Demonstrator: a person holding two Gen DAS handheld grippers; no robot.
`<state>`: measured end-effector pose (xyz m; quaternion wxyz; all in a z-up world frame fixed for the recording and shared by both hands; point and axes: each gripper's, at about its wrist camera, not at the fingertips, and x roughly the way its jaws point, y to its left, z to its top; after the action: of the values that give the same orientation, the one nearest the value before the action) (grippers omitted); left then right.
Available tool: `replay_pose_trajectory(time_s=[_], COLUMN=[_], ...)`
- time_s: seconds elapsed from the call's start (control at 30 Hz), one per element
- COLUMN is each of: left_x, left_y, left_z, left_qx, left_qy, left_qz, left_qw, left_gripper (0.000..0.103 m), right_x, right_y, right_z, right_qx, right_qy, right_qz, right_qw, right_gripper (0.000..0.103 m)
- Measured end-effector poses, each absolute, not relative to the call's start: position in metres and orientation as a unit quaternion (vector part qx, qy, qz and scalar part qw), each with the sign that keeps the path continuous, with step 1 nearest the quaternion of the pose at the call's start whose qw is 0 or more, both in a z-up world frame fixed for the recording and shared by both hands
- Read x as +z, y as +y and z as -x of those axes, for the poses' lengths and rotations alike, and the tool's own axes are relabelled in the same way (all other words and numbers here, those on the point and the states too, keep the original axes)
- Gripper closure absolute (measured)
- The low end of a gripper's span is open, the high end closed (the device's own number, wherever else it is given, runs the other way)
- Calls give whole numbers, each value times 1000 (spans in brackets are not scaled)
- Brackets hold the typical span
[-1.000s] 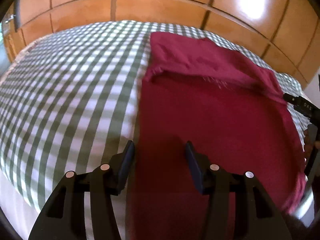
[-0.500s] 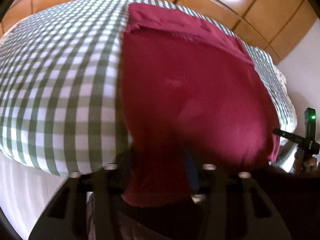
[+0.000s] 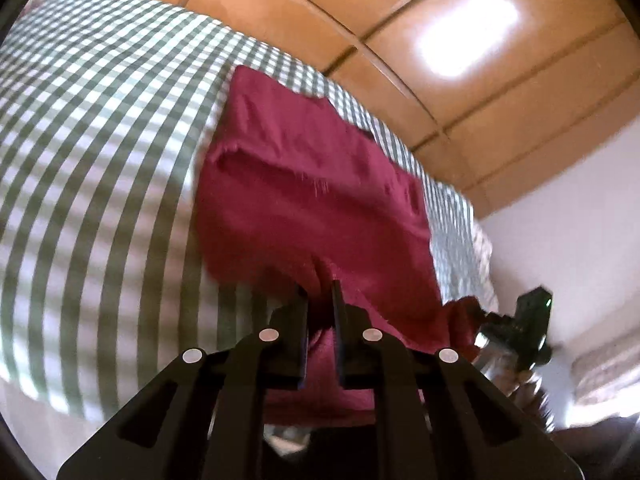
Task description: Fold small clothes
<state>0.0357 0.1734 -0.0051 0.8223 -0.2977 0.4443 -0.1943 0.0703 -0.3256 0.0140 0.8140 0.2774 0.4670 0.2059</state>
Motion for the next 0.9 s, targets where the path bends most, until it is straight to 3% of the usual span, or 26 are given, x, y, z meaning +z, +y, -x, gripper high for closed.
replay_pose_trajectory(time_s=[0.13,0.2,0.23,0.3,0.37,0.5,0.7,0.83,0.87,0.9], left_x=[-2,-8,-10,-11,-8,-18,-52,-60,-59,-60], left_y=[178,181,184,193,203,224,216,195,190,187], left_z=[-82,-104,-113,-121,-120,-105,-66,-56,-58,-60], left_qx=[-166,-132,-114,-59,-30,-35,-104,-115,-117,-121], left_qy=[438,449,449,439,421,423,449,449,446,445], left_qz=[312,316,314,306,299,306,292,268,264,265], left_qw=[827,826,828,843,856,852,838,845,847,847], left_gripper=[94,92,87,54,51,46,45,45,45,45], right_x=[7,4,3,2,7,16,-3,-29,-32,-32], right_y=[-330,-334,-336,-348,-363,-381,-382,-364,-361,-356], right_z=[-116,-138,-147,-156,-157,-142,-93,-85,-87,-90], right_qx=[172,156,148,154,145,145,111,93,86,82], right_qy=[464,462,460,448,427,408,446,462,456,449], right_qz=[-299,-309,-318,-353,-363,-372,-290,-253,-247,-233], right_qw=[816,816,815,807,816,821,839,845,851,859], right_gripper=[94,88,79,23,8,6,7,23,29,44])
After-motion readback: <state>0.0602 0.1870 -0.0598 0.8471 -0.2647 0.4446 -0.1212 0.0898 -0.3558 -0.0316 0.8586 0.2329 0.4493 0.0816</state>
